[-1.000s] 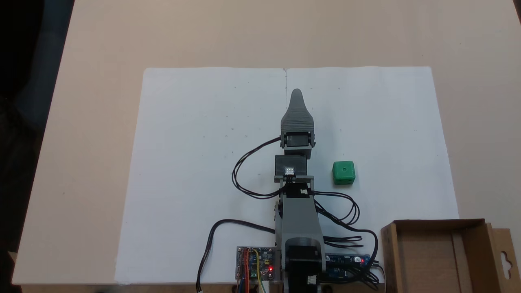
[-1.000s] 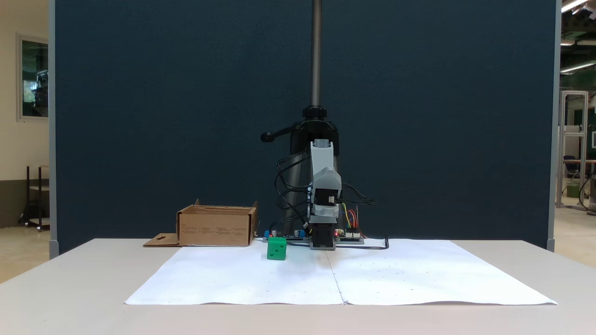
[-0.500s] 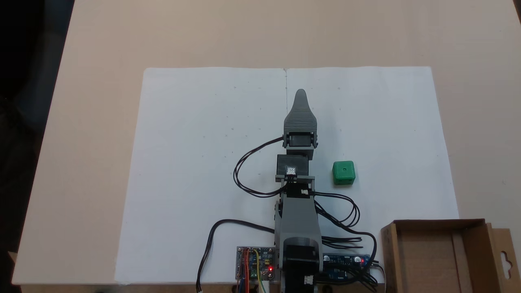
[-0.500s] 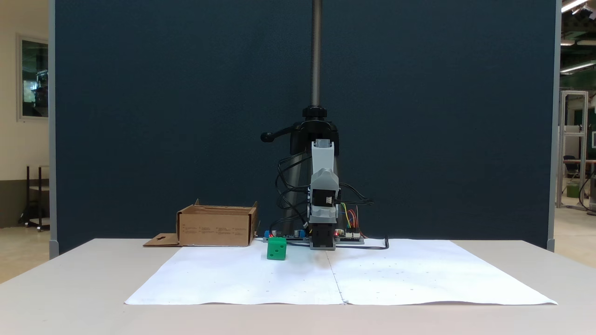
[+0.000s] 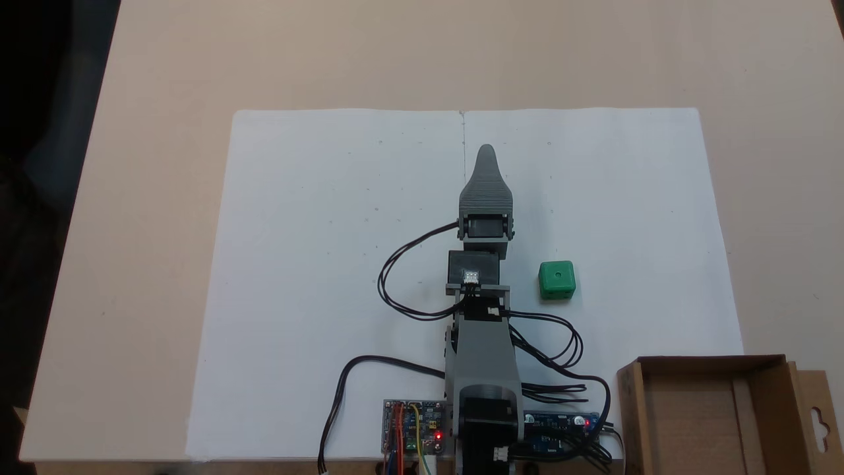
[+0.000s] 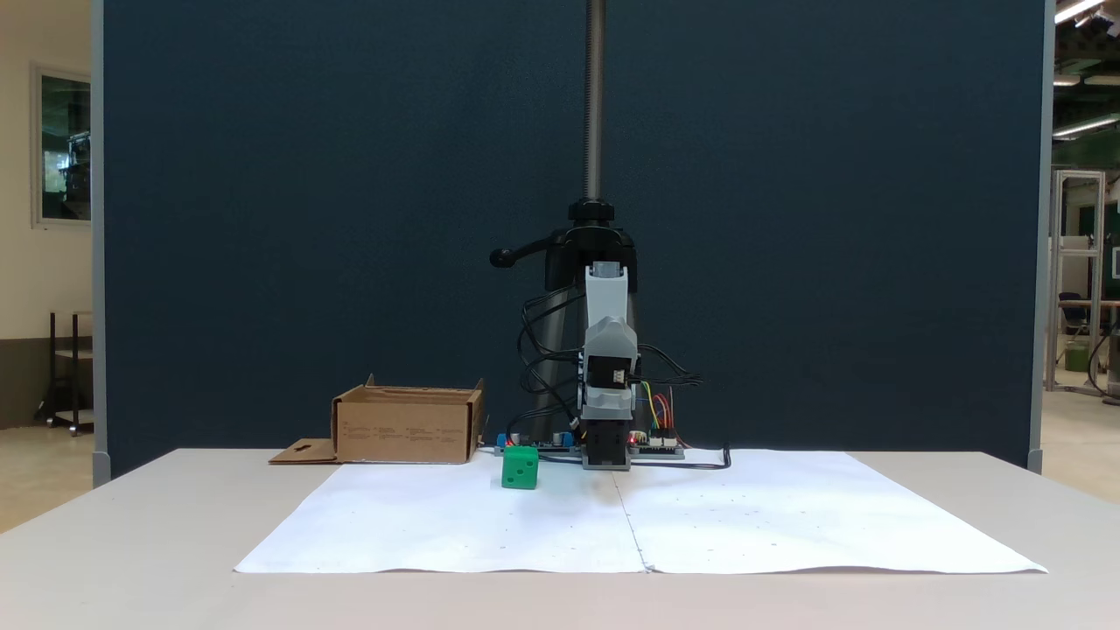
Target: Grasp a green dice and put it in the bin.
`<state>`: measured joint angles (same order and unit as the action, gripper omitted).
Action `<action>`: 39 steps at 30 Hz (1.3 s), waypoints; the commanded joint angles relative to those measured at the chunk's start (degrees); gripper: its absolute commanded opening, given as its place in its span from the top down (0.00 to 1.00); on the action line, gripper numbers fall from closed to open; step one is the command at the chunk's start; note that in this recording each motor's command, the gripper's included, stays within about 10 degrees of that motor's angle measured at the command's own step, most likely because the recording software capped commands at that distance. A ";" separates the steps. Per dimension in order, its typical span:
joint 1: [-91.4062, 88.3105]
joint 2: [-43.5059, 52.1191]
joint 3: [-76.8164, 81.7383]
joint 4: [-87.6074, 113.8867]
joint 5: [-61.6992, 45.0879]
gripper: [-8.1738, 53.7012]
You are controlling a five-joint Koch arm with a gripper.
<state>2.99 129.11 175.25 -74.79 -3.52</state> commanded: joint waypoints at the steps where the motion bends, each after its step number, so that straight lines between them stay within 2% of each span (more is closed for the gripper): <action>1: 2.11 6.06 3.87 -0.79 3.08 0.16; 7: 1.85 6.24 -1.93 1.32 1.76 0.24; 17: 3.52 6.24 -32.08 39.71 -0.26 0.24; 23: 3.25 6.24 -43.33 62.73 0.44 0.24; 33: 3.78 5.45 -63.72 96.84 10.20 0.24; 39: 3.78 -0.62 -69.35 115.47 13.89 0.23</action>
<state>5.98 128.14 109.42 34.45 5.27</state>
